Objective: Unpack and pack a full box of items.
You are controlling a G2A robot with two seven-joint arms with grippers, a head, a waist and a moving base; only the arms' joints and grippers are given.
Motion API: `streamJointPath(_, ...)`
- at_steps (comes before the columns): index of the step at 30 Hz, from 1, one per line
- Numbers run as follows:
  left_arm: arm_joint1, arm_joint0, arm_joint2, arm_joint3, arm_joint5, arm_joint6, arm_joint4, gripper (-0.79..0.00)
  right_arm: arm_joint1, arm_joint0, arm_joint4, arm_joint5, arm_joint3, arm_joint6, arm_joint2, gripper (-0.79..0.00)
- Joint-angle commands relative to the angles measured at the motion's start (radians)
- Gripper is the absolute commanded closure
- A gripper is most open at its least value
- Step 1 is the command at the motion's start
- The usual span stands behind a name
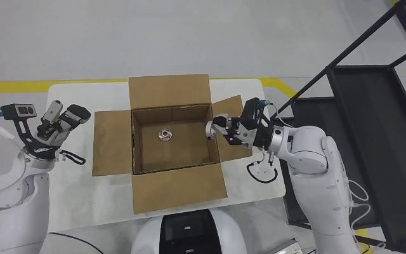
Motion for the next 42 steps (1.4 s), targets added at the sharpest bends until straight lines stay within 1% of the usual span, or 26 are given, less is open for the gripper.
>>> streamJointPath(1, 0.000, 0.000, 0.000, 0.000, 0.000, 0.000, 0.000, -0.785, 0.000, 0.001, -0.003, 0.002, 0.000, 0.001, -0.001, 0.000)
streamJointPath(11, 0.000, 0.000, 0.000, 0.000, 0.000, 0.000, 0.000, -0.785, 0.000, 0.001, -0.003, 0.002, 0.000, 0.001, -0.001, 0.000)
streamJointPath(13, 0.000, 0.000, 0.000, 0.000, 0.000, 0.000, 0.000, -0.785, 0.003, -0.023, -0.009, -0.005, -0.019, -0.014, 0.001, 0.000)
streamJointPath(16, 0.000, 0.000, 0.000, 0.000, 0.000, 0.000, 0.000, -0.785, 0.017, -0.102, 0.004, -0.056, -0.057, -0.018, 0.065, 0.000)
streamJointPath(19, 0.000, 0.000, 0.000, 0.000, 0.000, 0.000, 0.000, -0.785, 0.030, -0.203, 0.044, -0.097, -0.076, -0.046, 0.175, 0.000)
streamJointPath(22, 0.000, 0.000, 0.000, 0.000, 0.000, 0.000, 0.000, -0.785, 0.040, -0.297, 0.082, -0.124, -0.066, -0.082, 0.280, 0.000)
streamJointPath(27, 0.000, 0.000, 0.000, 0.000, 0.000, 0.000, 0.000, -0.785, 0.049, -0.405, 0.115, -0.165, -0.042, -0.141, 0.378, 0.000)
streamJointPath(33, 0.000, 0.000, 0.000, 0.000, 0.000, 0.000, 0.000, -0.785, 0.053, -0.483, 0.039, -0.164, 0.003, -0.193, 0.405, 0.000)
streamJointPath(42, 0.000, 0.000, 0.000, 0.000, 0.000, 0.000, 0.000, -0.785, 0.053, -0.537, -0.150, -0.135, 0.051, -0.289, 0.372, 0.000)
